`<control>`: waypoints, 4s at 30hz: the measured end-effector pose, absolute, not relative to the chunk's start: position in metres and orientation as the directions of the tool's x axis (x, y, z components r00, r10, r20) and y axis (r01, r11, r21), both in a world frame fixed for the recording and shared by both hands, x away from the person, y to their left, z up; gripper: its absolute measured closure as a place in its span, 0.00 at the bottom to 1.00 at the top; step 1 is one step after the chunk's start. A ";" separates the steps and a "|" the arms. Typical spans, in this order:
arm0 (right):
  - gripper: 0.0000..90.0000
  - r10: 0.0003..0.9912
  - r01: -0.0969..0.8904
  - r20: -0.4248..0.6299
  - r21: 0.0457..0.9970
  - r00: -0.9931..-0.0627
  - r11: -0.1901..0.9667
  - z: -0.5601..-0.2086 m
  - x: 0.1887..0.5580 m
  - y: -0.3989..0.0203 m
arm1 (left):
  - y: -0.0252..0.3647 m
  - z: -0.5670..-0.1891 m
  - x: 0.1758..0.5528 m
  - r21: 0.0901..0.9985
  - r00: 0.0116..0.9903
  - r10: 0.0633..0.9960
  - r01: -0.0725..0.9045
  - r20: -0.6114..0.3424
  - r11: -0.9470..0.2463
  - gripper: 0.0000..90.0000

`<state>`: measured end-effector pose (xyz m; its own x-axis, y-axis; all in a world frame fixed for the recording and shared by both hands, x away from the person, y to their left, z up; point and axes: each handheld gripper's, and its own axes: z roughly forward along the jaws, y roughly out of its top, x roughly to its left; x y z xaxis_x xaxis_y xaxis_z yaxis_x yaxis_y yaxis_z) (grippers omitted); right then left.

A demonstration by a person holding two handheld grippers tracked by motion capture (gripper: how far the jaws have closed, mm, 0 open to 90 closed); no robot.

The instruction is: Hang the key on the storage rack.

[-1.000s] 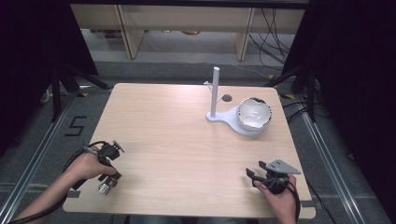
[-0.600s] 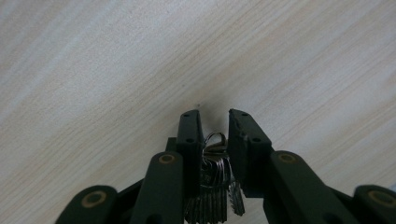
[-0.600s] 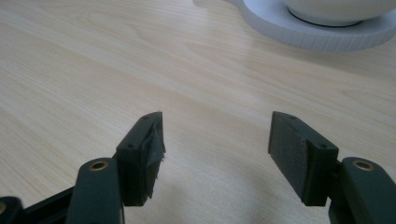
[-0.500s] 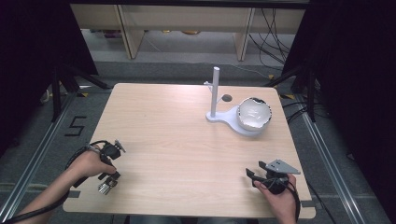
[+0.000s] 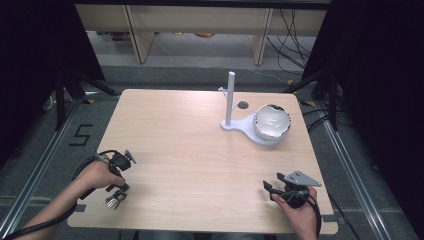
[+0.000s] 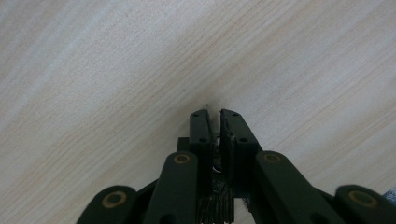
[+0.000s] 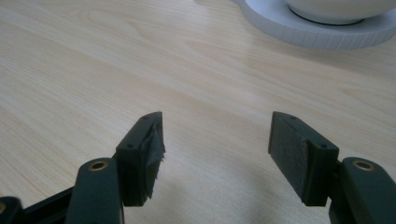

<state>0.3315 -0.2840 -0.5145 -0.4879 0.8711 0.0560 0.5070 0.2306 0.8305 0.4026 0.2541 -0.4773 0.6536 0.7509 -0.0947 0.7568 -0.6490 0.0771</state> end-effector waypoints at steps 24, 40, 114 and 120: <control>0.40 0.867 0.518 0.059 0.821 -0.494 0.240 -0.514 0.332 -0.284 | 0.256 -0.472 0.393 0.148 0.663 0.745 0.745 -0.069 -0.650 1.00; 0.40 0.880 0.547 0.091 0.812 -0.467 0.206 -0.514 0.329 -0.282 | 0.260 -0.460 0.390 0.204 0.659 0.751 0.740 -0.028 -0.641 1.00; 0.41 0.870 0.508 0.062 0.831 -0.490 0.226 -0.514 0.331 -0.285 | 0.204 -0.402 0.407 0.949 0.564 0.816 0.308 -0.127 -0.066 1.00; 0.41 0.875 0.518 0.080 0.830 -0.478 0.207 -0.514 0.330 -0.284 | 0.193 -0.397 0.415 0.954 0.570 0.812 0.294 -0.130 -0.054 1.00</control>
